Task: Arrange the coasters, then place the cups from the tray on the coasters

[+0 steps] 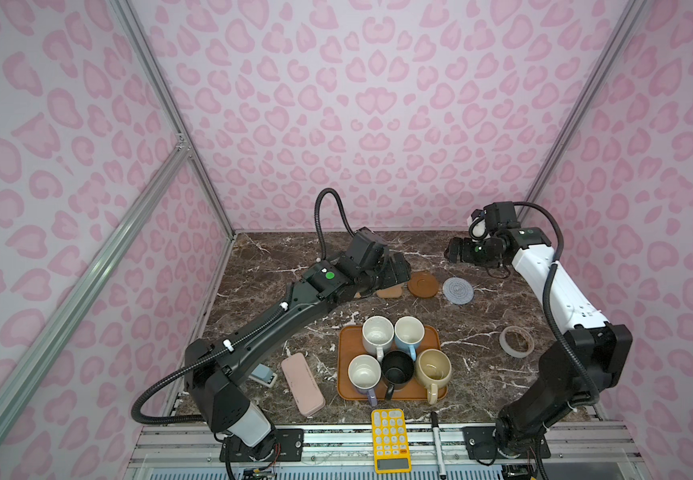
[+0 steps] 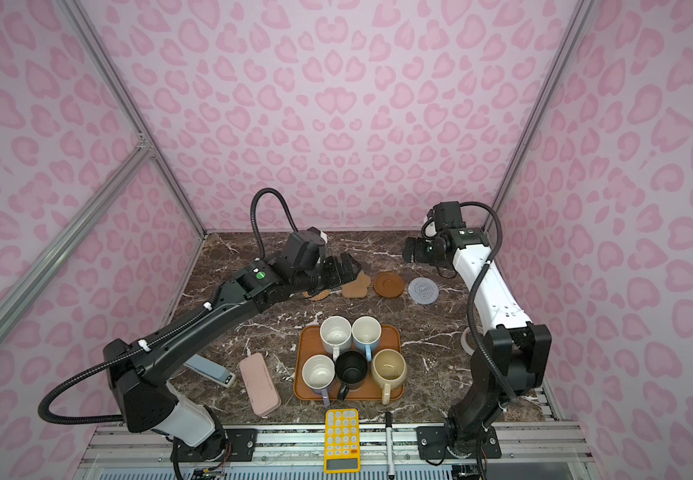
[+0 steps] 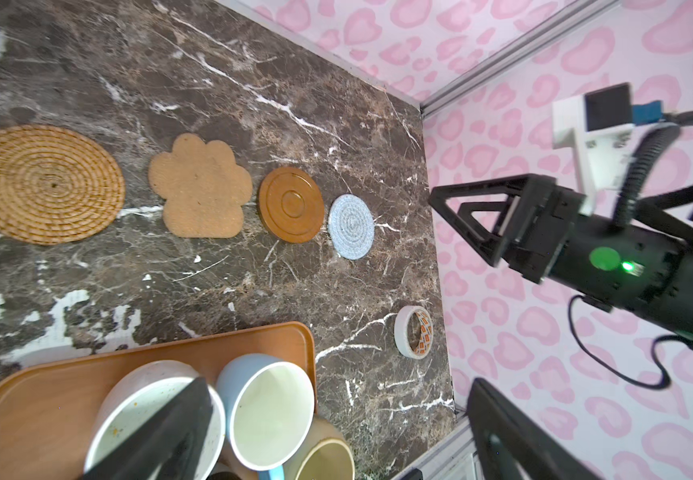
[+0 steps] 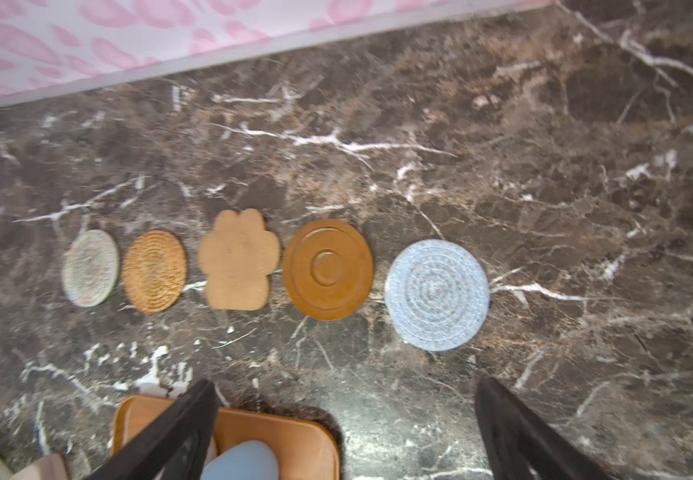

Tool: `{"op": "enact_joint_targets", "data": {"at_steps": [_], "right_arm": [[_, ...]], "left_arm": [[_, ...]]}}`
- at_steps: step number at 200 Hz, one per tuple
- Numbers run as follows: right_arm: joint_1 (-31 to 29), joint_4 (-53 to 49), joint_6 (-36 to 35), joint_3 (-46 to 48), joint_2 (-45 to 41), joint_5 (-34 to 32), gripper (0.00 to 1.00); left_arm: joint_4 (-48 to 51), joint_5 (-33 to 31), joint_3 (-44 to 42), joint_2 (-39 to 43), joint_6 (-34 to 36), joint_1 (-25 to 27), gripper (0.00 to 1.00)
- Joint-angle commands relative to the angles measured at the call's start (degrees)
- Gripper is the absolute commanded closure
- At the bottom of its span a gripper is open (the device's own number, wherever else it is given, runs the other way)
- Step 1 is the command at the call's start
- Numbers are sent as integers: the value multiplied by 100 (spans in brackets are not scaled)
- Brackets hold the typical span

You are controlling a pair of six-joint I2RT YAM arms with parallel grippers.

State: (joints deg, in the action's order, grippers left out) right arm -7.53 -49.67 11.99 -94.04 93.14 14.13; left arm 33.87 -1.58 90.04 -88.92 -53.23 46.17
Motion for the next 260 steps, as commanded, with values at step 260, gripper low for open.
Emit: {"op": "enact_joint_targets", "data": {"at_steps": [260], "right_arm": [[-1348, 1396, 401, 3355, -2808, 916, 1]], "left_arm": [[775, 226, -1919, 417, -759, 761, 33]]}}
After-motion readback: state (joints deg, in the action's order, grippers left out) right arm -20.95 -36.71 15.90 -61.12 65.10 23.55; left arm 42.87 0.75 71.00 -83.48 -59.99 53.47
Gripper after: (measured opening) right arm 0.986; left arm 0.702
